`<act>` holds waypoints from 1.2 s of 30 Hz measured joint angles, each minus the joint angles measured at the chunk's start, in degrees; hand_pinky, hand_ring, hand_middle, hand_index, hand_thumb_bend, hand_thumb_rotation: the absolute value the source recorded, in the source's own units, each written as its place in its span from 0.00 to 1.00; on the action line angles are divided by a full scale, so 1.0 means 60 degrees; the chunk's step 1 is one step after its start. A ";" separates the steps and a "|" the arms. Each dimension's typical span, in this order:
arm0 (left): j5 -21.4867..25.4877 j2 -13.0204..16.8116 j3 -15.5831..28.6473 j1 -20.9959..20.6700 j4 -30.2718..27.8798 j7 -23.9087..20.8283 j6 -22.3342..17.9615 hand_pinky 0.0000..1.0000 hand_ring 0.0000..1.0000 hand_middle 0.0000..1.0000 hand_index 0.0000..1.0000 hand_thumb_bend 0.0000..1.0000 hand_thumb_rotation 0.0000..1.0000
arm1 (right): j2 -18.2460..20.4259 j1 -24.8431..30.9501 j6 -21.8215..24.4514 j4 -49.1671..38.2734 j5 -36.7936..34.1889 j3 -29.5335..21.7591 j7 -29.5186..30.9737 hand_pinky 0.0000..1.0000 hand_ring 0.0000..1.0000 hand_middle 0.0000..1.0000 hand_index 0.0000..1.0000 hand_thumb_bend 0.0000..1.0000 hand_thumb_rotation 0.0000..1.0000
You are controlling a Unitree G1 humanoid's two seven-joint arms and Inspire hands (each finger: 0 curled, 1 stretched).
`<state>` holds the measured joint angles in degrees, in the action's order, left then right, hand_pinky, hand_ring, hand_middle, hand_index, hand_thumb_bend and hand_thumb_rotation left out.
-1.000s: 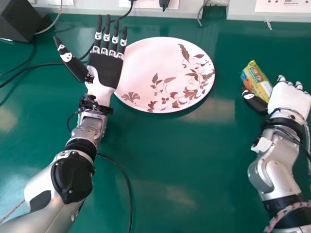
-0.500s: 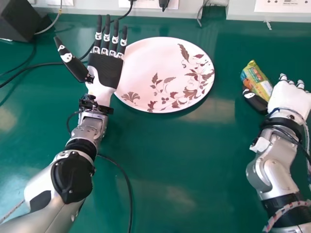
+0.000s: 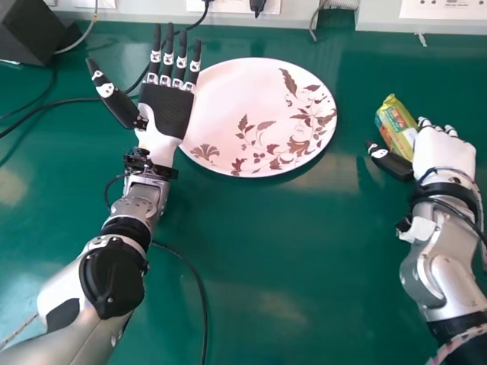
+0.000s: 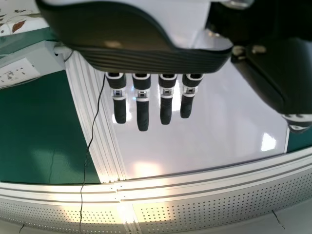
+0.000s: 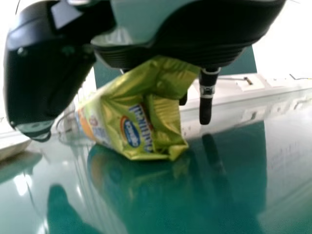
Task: Pick up biscuit and place it in the plate
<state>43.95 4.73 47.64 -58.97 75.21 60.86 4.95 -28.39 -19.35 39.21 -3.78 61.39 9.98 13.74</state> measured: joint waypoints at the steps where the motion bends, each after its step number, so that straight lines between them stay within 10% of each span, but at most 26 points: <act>1: 0.0000 -0.0001 0.0000 0.0000 0.0000 0.0000 -0.0006 0.85 0.87 0.93 0.96 1.00 0.31 | -0.0051 -0.0007 0.0043 -0.0009 0.0053 0.0026 0.0129 0.78 0.89 0.91 0.99 0.91 0.41; 36: 0.0354 0.0061 0.0102 0.0006 -0.0002 0.0158 0.0820 0.70 0.83 0.90 0.96 1.00 0.16 | -0.0056 -0.0579 0.1465 0.0027 0.1303 0.0475 0.1654 0.66 0.81 0.89 0.99 0.88 0.25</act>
<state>46.08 5.09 48.25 -58.93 75.20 61.81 9.87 -28.72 -22.83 48.00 -3.62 69.20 12.83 23.66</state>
